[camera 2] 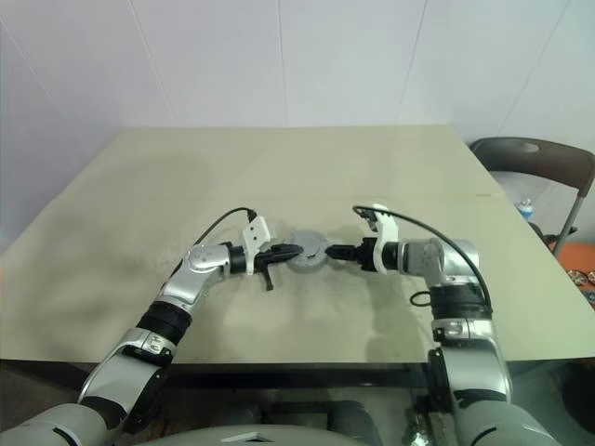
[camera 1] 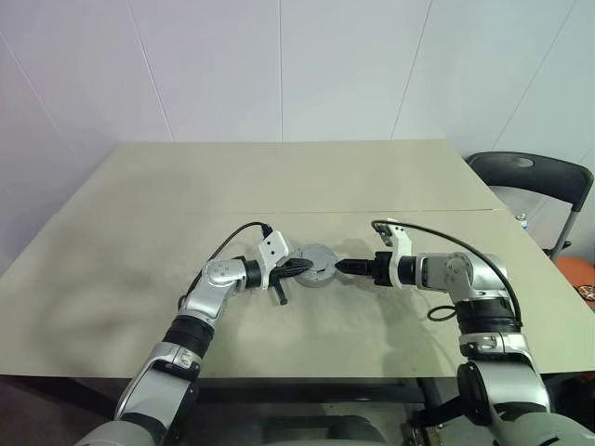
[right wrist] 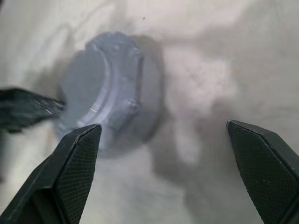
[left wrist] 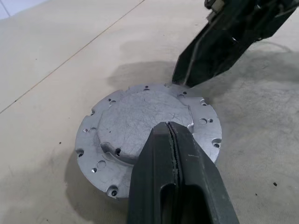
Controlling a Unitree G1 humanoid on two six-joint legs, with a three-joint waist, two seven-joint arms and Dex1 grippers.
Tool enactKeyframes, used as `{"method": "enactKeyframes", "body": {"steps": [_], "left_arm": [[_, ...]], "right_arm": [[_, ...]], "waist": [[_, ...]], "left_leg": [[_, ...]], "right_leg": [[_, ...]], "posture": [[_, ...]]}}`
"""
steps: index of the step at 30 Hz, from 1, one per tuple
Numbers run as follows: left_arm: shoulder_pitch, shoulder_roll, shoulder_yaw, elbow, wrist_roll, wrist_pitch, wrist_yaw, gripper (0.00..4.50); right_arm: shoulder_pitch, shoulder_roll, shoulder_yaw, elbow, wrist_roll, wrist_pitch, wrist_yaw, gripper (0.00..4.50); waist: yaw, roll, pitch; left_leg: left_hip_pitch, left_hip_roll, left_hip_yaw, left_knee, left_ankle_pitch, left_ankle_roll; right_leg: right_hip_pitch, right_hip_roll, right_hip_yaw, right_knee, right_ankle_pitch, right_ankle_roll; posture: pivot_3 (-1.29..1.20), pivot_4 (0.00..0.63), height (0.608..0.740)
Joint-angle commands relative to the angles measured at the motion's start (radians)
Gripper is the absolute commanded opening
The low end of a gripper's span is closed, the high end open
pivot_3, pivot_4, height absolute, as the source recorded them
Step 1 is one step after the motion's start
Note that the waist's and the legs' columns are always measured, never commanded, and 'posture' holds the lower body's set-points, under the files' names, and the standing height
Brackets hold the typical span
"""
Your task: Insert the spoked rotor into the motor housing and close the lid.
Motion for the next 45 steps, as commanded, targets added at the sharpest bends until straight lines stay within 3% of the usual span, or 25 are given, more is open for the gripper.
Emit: {"method": "enactKeyframes", "body": {"steps": [1, 7, 12, 17, 21, 26, 45], "left_arm": [[-0.002, 0.008, -0.009, -0.003, 0.01, 0.005, -0.002, 0.0], [-0.015, 0.014, -0.005, 0.008, 0.012, -0.002, -0.002, 0.0], [-0.032, 0.018, 0.004, 0.015, 0.017, -0.014, 0.012, 0.0], [-0.016, 0.033, 0.015, -0.003, 0.011, -0.015, 0.015, 0.0], [-0.013, 0.045, 0.039, -0.02, -0.016, -0.01, 0.003, 0.0], [-0.007, 0.057, 0.074, -0.044, -0.063, 0.009, -0.022, 0.0], [0.01, 0.131, 0.245, -0.154, -0.216, 0.078, 0.016, 0.0]], "right_arm": [[-0.066, 0.065, -0.061, -0.013, 0.053, 0.096, -0.06, 4.47], [-0.139, 0.245, -0.129, 0.18, 0.036, 0.059, -0.189, 4.47], [-0.164, 0.376, -0.221, 0.294, 0.057, -0.014, -0.283, 4.47], [-0.131, 0.412, -0.262, 0.24, 0.085, 0.005, -0.303, 3.4], [-0.145, 0.399, -0.278, 0.244, 0.094, -0.003, -0.294, 2.31], [-0.14, 0.361, -0.241, 0.241, 0.094, 0.001, -0.266, 1.31], [-0.1, 0.314, -0.211, 0.283, 0.083, -0.084, -0.263, 1.25]], "waist": [[0.0, 0.0, 0.0], [-0.024, 0.0, -0.001], [-0.062, 0.0, -0.001], [-0.062, 0.0, -0.001], [-0.062, 0.0, -0.001], [-0.063, 0.0, 0.0], [-0.066, -0.001, 0.001]], "left_leg": [[-0.001, 0.0, 0.0, 0.0, 0.0, 0.0], [-0.011, 0.0, 0.001, 0.0, 0.001, -0.001], [0.005, 0.0, 0.001, 0.0, 0.001, -0.002], [0.009, 0.0, -0.002, 0.0, 0.001, -0.001], [0.006, 0.001, -0.002, 0.0, 0.001, -0.001], [0.006, 0.001, -0.002, 0.0, 0.001, -0.001], [0.007, 0.004, -0.002, 0.0, 0.001, -0.001]], "right_leg": [[-0.001, 0.0, 0.0, 0.0, 0.0, 0.0], [-0.012, 0.0, 0.0, 0.002, 0.003, 0.001], [-0.003, 0.0, 0.0, 0.007, 0.004, -0.001], [-0.006, 0.002, -0.001, 0.012, 0.007, 0.001], [-0.01, 0.005, 0.0, 0.014, 0.007, 0.001], [-0.011, 0.006, 0.001, 0.014, 0.007, 0.001], [-0.01, 0.015, 0.003, 0.014, 0.007, 0.002]], "posture": [[0.0, 0.0, 0.74], [0.0, 0.0, 0.74], [0.0, 0.0, 0.74], [0.0, 0.0, 0.74], [0.0, 0.0, 0.74], [0.0, 0.0, 0.74], [0.0, 0.0, 0.74]]}}
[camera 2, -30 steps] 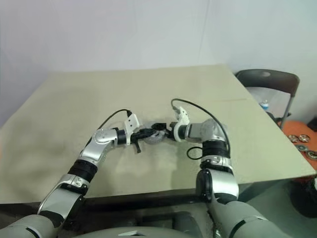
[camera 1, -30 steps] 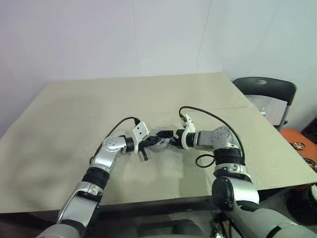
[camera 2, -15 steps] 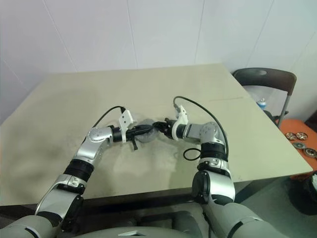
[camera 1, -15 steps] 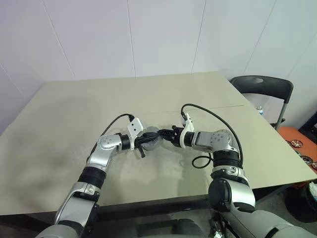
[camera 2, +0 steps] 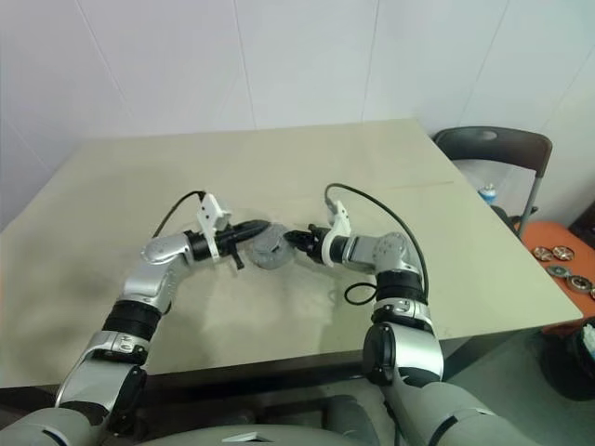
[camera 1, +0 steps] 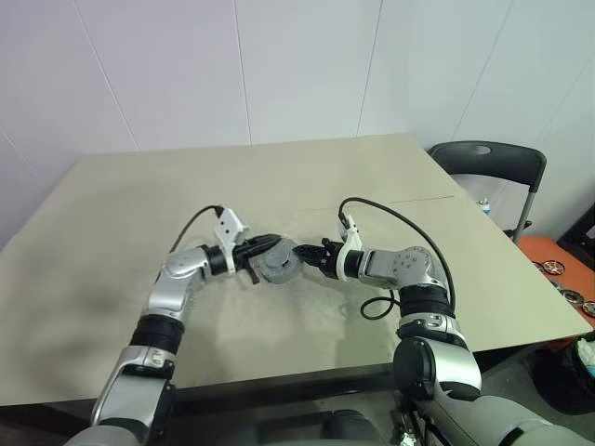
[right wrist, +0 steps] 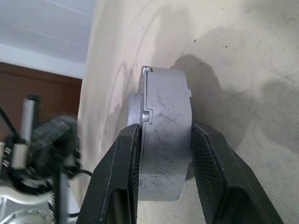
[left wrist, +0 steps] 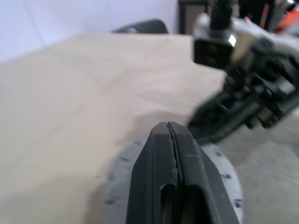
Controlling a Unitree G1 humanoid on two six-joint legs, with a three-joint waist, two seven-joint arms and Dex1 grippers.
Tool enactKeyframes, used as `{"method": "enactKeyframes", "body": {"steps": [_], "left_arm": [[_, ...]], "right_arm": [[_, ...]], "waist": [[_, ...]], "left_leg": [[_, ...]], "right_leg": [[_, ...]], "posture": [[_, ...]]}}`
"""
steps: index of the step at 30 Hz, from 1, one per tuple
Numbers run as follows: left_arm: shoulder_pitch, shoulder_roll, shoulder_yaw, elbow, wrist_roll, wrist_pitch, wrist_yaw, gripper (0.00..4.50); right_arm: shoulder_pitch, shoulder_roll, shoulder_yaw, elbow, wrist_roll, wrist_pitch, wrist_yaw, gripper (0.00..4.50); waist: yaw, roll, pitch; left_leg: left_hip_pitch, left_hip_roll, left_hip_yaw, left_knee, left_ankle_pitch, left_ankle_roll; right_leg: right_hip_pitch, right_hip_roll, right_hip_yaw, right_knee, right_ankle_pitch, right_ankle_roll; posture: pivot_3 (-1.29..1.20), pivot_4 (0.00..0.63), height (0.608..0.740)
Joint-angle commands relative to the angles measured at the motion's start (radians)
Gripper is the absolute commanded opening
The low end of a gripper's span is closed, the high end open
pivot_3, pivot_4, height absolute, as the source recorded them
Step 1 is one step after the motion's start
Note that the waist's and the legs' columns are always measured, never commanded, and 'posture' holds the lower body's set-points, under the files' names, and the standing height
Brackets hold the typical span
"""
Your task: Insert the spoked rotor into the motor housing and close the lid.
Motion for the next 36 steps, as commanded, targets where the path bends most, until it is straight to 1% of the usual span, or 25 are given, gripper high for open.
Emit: {"method": "enactKeyframes", "body": {"steps": [1, 4, 8, 12, 17, 21, 27, 30, 32, 34, 36], "left_arm": [[-0.01, 0.03, 0.051, -0.054, -0.039, 0.013, 0.019, 0.0], [0.028, 0.043, 0.053, -0.072, -0.044, 0.032, 0.017, 0.0], [0.087, 0.033, 0.054, -0.096, -0.047, 0.062, 0.053, 0.0], [0.116, 0.012, 0.065, -0.121, -0.063, 0.083, 0.091, 0.0], [0.092, -0.008, 0.1, -0.085, -0.074, 0.081, 0.154, 0.0], [0.089, -0.019, 0.141, -0.088, -0.121, 0.11, 0.172, 0.0], [0.08, -0.019, 0.172, -0.071, -0.137, 0.119, 0.206, 0.0], [0.055, -0.05, 0.232, -0.044, -0.207, 0.18, 0.251, 0.0], [0.06, -0.085, 0.245, -0.057, -0.257, 0.249, 0.255, 0.37], [0.065, -0.117, 0.258, -0.075, -0.301, 0.302, 0.259, 0.89], [0.069, -0.145, 0.268, -0.087, -0.334, 0.355, 0.272, 1.55]], "right_arm": [[0.011, 0.001, 0.047, 0.028, -0.021, 0.005, -0.031, 1.25], [0.013, -0.008, 0.059, 0.019, -0.018, -0.003, -0.016, 1.25], [-0.001, -0.001, -0.022, 0.012, 0.072, -0.004, 0.02, 1.25], [-0.013, 0.008, -0.093, 0.023, 0.119, -0.047, 0.004, 1.25], [-0.022, 0.023, -0.14, 0.019, 0.164, -0.099, 0.006, 1.25], [-0.02, 0.048, -0.197, 0.007, 0.216, -0.149, -0.017, 1.25], [-0.01, 0.062, -0.22, 0.008, 0.26, -0.189, -0.053, 1.25], [-0.016, 0.071, -0.237, 0.009, 0.293, -0.221, -0.045, 1.25], [-0.019, 0.085, -0.243, 0.01, 0.313, -0.241, -0.043, 1.25], [-0.018, 0.1, -0.242, 0.003, 0.331, -0.252, -0.044, 1.25], [-0.012, 0.116, -0.236, -0.011, 0.349, -0.255, -0.044, 1.25]], "waist": [[0.0, 0.0, 0.0], [0.0, 0.0, 0.0], [0.003, 0.0, 0.002], [0.01, -0.004, 0.01], [0.01, -0.004, 0.015], [0.012, -0.004, 0.018], [0.015, -0.004, 0.021], [0.018, -0.005, 0.022], [0.019, -0.005, 0.022], [0.019, -0.005, 0.023], [0.019, -0.006, 0.023]], "left_leg": [[0.0, 0.0, 0.0, 0.0, 0.0, 0.0], [0.0, 0.0, 0.0, 0.0, 0.0, 0.0], [-0.001, 0.0, 0.0, 0.0, 0.0, 0.0], [-0.003, 0.0, 0.0, 0.0, 0.0, 0.0], [-0.005, -0.002, 0.0, -0.001, 0.0, 0.0], [-0.007, -0.004, 0.0, -0.001, 0.0, 0.0], [-0.008, -0.007, 0.0, -0.001, 0.0, 0.0], [-0.008, -0.007, 0.0, -0.001, 0.0, 0.0], [-0.008, -0.007, 0.0, -0.001, 0.0, 0.0], [-0.008, -0.007, 0.0, -0.001, 0.0, 0.0], [-0.009, -0.007, 0.0, -0.001, 0.0, 0.0]], "right_leg": [[0.0, 0.0, 0.0, 0.0, 0.0, 0.0], [0.0, 0.0, 0.0, 0.0, 0.0, 0.0], [0.0, 0.0, 0.001, -0.001, 0.0, 0.0], [-0.002, 0.0, 0.0, 0.0, 0.0, 0.0], [-0.005, -0.005, 0.0, -0.001, 0.0, 0.0], [-0.006, -0.008, 0.0, -0.001, 0.0, 0.0], [-0.006, -0.012, 0.0, -0.002, 0.0, 0.0], [-0.006, -0.012, 0.0, -0.002, 0.0, 0.0], [-0.006, -0.012, 0.0, -0.002, 0.0, 0.0], [-0.006, -0.012, 0.0, -0.002, 0.0, 0.001], [-0.006, -0.012, -0.001, -0.002, 0.0, 0.001]], "posture": [[0.0, 0.0, 0.74], [0.0, 0.0, 0.74], [0.0, 0.0, 0.74], [0.0, 0.0, 0.74], [0.0, 0.0, 0.74], [0.0, 0.0, 0.74], [0.0, 0.0, 0.74], [0.0, 0.0, 0.74], [0.0, 0.0, 0.74], [0.0, 0.0, 0.74], [0.0, 0.0, 0.74]]}}
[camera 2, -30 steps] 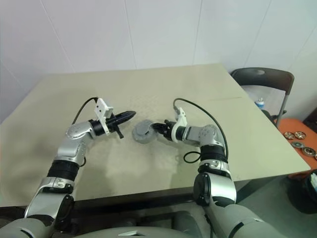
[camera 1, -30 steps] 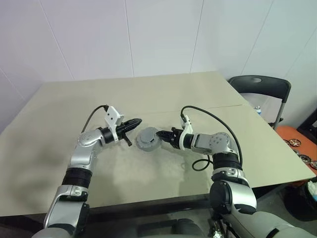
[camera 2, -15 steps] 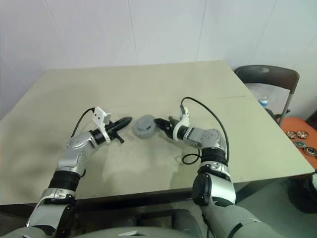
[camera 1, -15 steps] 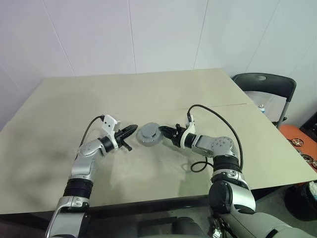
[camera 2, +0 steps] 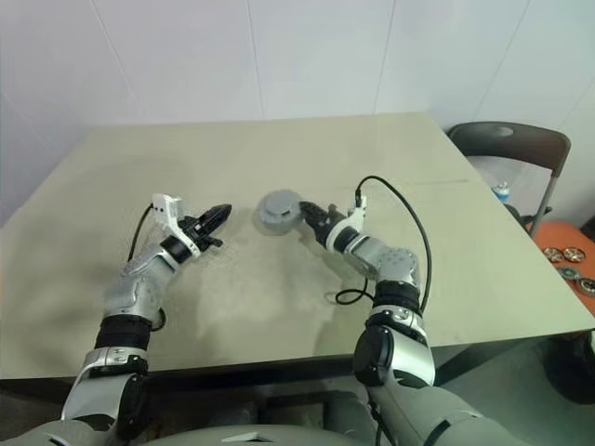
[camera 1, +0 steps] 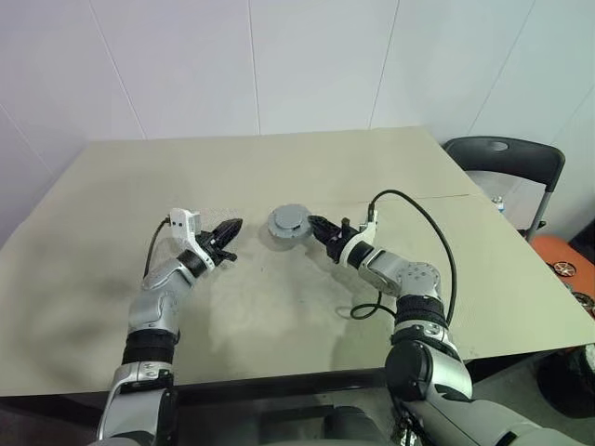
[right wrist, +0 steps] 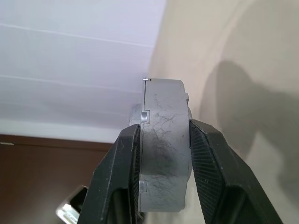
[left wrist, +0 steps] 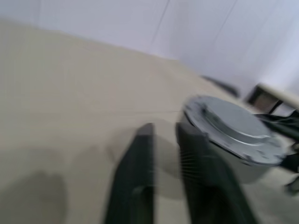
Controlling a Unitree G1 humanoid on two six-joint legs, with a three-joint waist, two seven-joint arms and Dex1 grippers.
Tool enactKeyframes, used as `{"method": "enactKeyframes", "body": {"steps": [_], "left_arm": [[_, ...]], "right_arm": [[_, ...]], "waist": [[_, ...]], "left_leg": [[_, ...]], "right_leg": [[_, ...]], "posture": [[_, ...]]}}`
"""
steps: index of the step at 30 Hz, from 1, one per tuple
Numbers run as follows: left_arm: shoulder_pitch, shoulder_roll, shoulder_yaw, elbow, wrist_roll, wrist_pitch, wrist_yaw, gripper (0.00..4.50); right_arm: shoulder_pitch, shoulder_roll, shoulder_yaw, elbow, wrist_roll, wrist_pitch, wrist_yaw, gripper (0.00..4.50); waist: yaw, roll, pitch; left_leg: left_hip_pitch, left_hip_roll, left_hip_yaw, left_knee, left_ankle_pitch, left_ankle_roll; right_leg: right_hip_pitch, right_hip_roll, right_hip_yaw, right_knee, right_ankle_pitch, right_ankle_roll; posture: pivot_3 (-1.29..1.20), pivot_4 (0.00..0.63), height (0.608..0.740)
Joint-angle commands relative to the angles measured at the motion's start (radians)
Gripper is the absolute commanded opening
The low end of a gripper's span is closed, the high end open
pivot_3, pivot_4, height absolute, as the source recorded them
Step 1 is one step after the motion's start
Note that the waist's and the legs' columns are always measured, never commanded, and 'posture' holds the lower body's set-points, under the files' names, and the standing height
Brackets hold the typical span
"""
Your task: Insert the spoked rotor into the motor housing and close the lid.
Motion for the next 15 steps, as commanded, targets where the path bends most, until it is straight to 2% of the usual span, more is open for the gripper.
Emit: {"method": "enactKeyframes", "body": {"steps": [1, 8, 15], "left_arm": [[-0.007, -0.041, 0.026, -0.047, -0.086, 0.098, 0.023, 1.92], [-0.017, -0.125, 0.098, -0.069, -0.226, 0.277, 0.116, 4.2], [-0.01, -0.173, 0.153, -0.132, -0.371, 0.435, 0.148, 4.2]], "right_arm": [[-0.024, 0.035, 0.006, -0.059, 0.082, -0.011, 0.025, 1.25], [-0.014, 0.037, 0.024, -0.064, 0.107, -0.018, 0.025, 1.25], [-0.005, 0.033, 0.045, -0.052, 0.108, -0.023, 0.021, 1.25]], "waist": [[0.0, -0.001, 0.001], [0.001, -0.001, 0.001], [0.001, -0.001, 0.002]], "left_leg": [[0.0, 0.0, 0.0, 0.0, 0.0, 0.0], [0.0, 0.0, 0.0, 0.0, 0.0, 0.0], [-0.001, 0.0, 0.0, 0.0, 0.0, 0.0]], "right_leg": [[0.0, 0.0, 0.0, 0.0, 0.0, 0.0], [0.0, 0.0, 0.0, 0.0, 0.0, 0.0], [0.0, 0.001, 0.0, 0.0, 0.0, 0.0]], "posture": [[0.0, 0.0, 0.74], [0.0, 0.0, 0.74], [0.0, 0.0, 0.74]]}}
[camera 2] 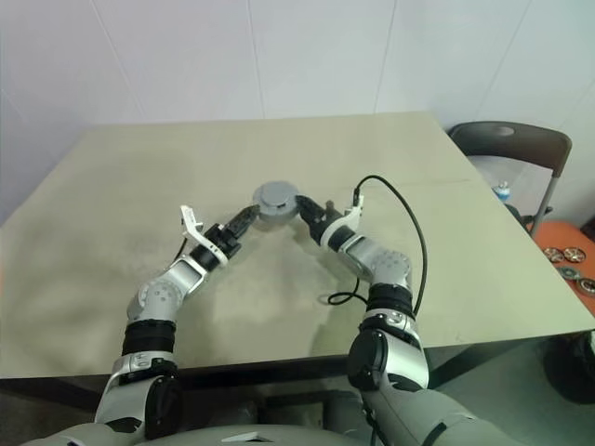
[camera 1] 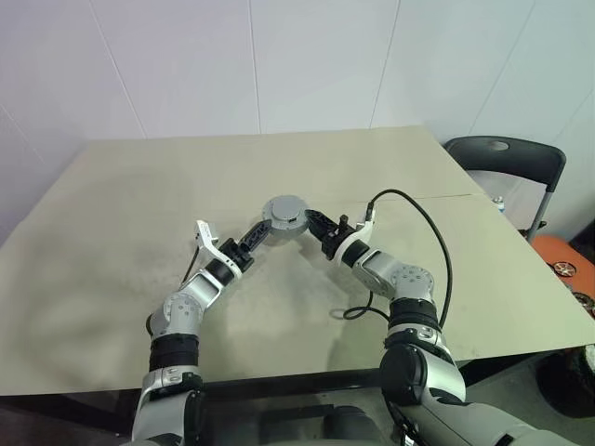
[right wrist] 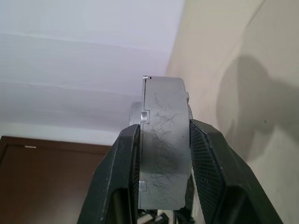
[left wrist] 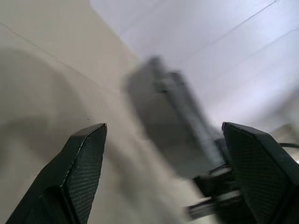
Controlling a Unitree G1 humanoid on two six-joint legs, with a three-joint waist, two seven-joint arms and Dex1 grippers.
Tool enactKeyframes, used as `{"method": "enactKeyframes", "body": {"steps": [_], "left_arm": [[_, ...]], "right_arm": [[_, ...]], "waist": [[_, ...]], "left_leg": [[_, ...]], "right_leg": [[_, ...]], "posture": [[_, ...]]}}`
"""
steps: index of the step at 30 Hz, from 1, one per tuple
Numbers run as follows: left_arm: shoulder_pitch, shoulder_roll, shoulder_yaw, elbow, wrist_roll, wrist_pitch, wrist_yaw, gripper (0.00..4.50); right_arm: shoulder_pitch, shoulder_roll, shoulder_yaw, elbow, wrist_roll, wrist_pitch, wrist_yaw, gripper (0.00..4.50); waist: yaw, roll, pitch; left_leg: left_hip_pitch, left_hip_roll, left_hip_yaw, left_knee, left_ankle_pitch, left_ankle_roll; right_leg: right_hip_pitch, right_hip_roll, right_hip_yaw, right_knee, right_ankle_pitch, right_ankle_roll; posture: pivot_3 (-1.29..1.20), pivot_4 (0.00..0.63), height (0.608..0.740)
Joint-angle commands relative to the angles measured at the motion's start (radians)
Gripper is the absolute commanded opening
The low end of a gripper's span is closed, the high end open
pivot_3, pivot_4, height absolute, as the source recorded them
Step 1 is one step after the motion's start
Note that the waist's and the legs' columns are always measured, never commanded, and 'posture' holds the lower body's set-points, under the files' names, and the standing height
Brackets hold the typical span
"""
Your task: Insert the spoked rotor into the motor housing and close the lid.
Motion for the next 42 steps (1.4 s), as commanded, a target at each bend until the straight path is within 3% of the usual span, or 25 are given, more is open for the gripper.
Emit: {"method": "enactKeyframes", "body": {"steps": [1, 13, 21, 29, 42], "left_arm": [[-0.008, -0.006, 0.02, -0.048, -0.071, 0.051, 0.009, 4.2], [-0.135, -0.059, 0.039, 0.111, -0.059, 0.021, 0.069, 4.2], [-0.222, -0.051, 0.045, 0.285, -0.028, 0.011, 0.052, 2.16], [-0.21, -0.057, 0.012, 0.256, -0.041, 0.086, 0.003, 2.04], [-0.199, -0.065, 0.017, 0.252, -0.033, 0.066, 0.004, 2.03]], "right_arm": [[-0.026, 0.003, 0.016, -0.037, 0.045, -0.006, 0.021, 1.25], [-0.023, 0.001, 0.046, -0.037, 0.055, -0.004, 0.021, 1.25], [-0.011, 0.005, 0.056, -0.06, 0.068, 0.006, 0.014, 1.25], [-0.006, -0.001, 0.069, -0.057, 0.07, 0.011, 0.003, 1.25], [-0.009, -0.005, 0.093, -0.058, 0.058, 0.02, 0.021, 1.25]], "waist": [[0.0, 0.0, 0.0], [0.016, 0.0, 0.0], [0.013, -0.001, 0.001], [0.014, -0.001, 0.001], [0.014, -0.001, 0.001]], "left_leg": [[0.0, 0.0, 0.0, 0.0, 0.0, 0.0], [0.0, -0.001, 0.0, 0.001, 0.0, 0.0], [-0.002, -0.002, -0.001, 0.001, 0.0, 0.0], [-0.007, -0.001, -0.001, 0.002, 0.0, 0.0], [-0.011, -0.001, -0.001, 0.002, 0.001, -0.001]], "right_leg": [[0.0, 0.0, 0.0, 0.0, 0.0, 0.0], [0.0, 0.002, 0.0, 0.0, 0.0, 0.0], [-0.001, 0.003, 0.0, -0.002, 0.0, 0.0], [-0.005, 0.004, 0.0, 0.0, 0.0, 0.001], [-0.01, 0.003, 0.0, 0.001, 0.0, 0.001]], "posture": [[0.0, 0.0, 0.74], [0.0, 0.0, 0.74], [0.0, 0.0, 0.74], [0.0, 0.0, 0.74], [0.0, 0.0, 0.74]]}}
